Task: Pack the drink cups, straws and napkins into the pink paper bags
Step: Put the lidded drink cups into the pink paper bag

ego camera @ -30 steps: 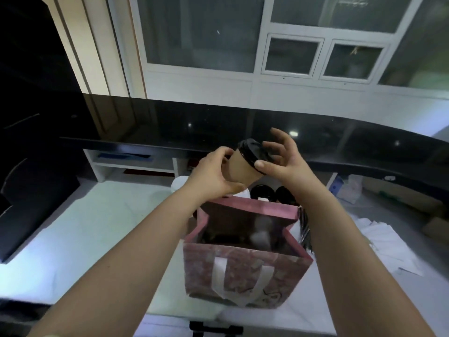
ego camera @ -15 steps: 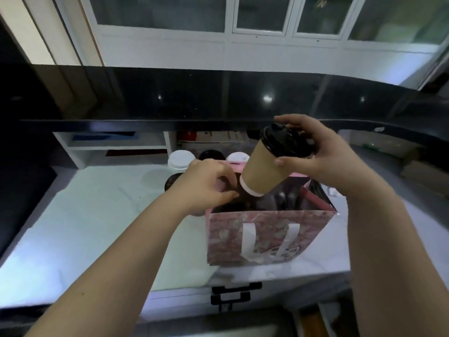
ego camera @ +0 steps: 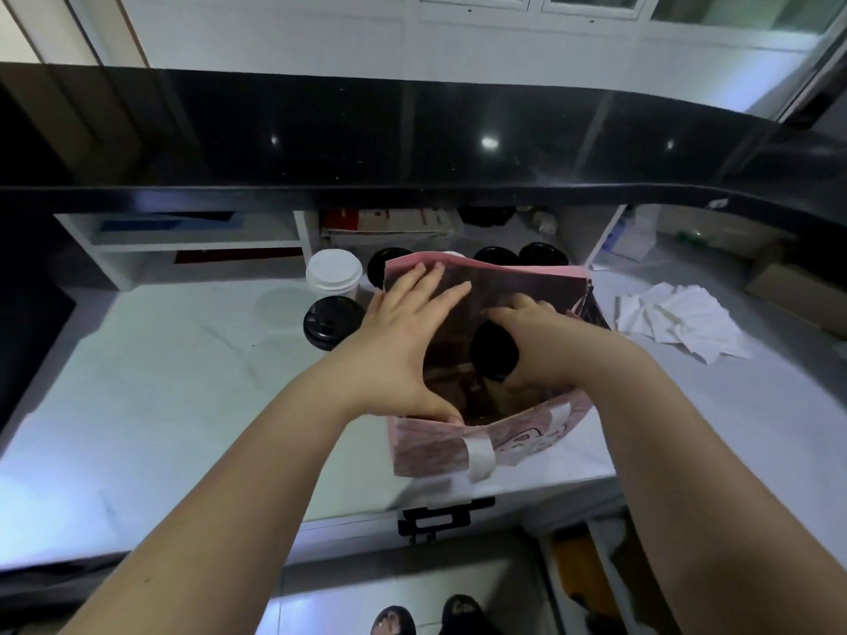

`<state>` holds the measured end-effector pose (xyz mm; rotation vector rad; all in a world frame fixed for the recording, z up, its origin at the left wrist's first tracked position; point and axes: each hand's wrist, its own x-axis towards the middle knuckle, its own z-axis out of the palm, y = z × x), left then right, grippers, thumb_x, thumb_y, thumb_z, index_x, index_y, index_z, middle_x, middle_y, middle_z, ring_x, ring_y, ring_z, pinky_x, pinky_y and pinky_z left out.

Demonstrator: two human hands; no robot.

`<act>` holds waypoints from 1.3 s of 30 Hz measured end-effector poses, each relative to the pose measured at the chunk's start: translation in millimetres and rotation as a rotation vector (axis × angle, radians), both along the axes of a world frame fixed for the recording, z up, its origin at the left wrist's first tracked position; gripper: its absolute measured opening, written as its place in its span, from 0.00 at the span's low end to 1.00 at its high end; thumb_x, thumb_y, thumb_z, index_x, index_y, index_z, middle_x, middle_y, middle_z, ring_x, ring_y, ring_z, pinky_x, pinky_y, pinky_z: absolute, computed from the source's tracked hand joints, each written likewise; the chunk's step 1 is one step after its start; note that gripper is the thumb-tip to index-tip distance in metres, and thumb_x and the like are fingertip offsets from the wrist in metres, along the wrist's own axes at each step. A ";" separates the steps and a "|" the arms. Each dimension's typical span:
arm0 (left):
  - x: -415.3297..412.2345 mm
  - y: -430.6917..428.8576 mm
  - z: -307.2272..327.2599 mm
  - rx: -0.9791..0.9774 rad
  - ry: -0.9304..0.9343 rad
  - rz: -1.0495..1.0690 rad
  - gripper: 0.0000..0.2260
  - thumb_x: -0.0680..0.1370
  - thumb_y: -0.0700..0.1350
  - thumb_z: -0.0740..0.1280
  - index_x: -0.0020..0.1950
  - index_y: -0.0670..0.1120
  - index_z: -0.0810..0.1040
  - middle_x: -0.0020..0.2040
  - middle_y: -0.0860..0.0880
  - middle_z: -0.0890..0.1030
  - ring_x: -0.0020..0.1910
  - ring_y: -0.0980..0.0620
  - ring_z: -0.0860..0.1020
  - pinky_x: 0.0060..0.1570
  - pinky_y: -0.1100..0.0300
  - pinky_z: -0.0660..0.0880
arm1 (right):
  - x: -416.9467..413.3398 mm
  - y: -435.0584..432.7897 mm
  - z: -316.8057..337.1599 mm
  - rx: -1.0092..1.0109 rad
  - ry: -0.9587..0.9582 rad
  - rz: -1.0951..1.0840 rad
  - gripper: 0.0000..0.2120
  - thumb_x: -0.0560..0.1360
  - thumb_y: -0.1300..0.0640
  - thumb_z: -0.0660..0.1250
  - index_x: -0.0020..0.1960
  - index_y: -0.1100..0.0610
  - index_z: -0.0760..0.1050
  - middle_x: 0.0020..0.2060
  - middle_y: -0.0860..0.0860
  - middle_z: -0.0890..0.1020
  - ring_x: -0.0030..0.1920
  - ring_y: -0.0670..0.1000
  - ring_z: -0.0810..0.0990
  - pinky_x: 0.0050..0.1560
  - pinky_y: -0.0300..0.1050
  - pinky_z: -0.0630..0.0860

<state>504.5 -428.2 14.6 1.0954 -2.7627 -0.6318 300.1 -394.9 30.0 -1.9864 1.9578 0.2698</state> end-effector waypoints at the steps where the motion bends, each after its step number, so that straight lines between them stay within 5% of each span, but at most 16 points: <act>1: 0.3 1.1 0.3 0.005 0.010 -0.008 0.60 0.60 0.64 0.79 0.79 0.59 0.41 0.79 0.56 0.36 0.76 0.57 0.32 0.77 0.43 0.42 | 3.7 -6.4 -2.0 0.010 -0.002 0.017 0.42 0.67 0.52 0.75 0.76 0.49 0.58 0.68 0.53 0.63 0.68 0.59 0.64 0.64 0.54 0.70; 11: -2.9 17.5 1.8 0.018 0.043 -0.024 0.60 0.59 0.65 0.78 0.79 0.59 0.43 0.79 0.58 0.36 0.74 0.62 0.30 0.77 0.44 0.41 | 23.2 -27.0 -35.4 0.075 -0.322 0.049 0.56 0.65 0.49 0.79 0.79 0.51 0.45 0.77 0.51 0.56 0.71 0.56 0.65 0.67 0.53 0.71; 14: -2.8 19.7 3.0 -0.004 0.016 0.013 0.58 0.60 0.67 0.77 0.79 0.59 0.44 0.79 0.58 0.35 0.74 0.62 0.30 0.77 0.46 0.40 | 21.1 -20.2 -47.1 0.054 -0.294 0.116 0.53 0.67 0.50 0.78 0.79 0.48 0.46 0.78 0.50 0.49 0.75 0.57 0.59 0.72 0.54 0.65; 20: -0.4 21.9 0.9 -0.195 -0.114 0.132 0.58 0.60 0.74 0.70 0.80 0.56 0.43 0.79 0.52 0.35 0.76 0.55 0.32 0.75 0.43 0.36 | 1.6 -11.2 -47.9 0.014 -0.192 0.128 0.49 0.67 0.52 0.77 0.78 0.55 0.51 0.72 0.54 0.58 0.70 0.59 0.63 0.69 0.53 0.67; 32: -14.5 34.9 -2.9 -0.206 -0.170 0.144 0.61 0.59 0.73 0.72 0.80 0.55 0.40 0.78 0.51 0.31 0.74 0.54 0.26 0.74 0.42 0.33 | 6.3 -10.3 -67.7 -0.006 -0.070 0.262 0.47 0.70 0.46 0.75 0.78 0.52 0.50 0.75 0.55 0.54 0.73 0.60 0.57 0.69 0.56 0.67; 39: -15.1 32.8 -11.3 -0.212 -0.191 0.207 0.59 0.60 0.74 0.71 0.79 0.57 0.42 0.78 0.50 0.32 0.73 0.52 0.25 0.74 0.40 0.35 | 0.8 -8.2 -93.2 0.076 0.040 0.416 0.39 0.79 0.36 0.55 0.76 0.40 0.31 0.73 0.48 0.25 0.74 0.53 0.26 0.75 0.59 0.36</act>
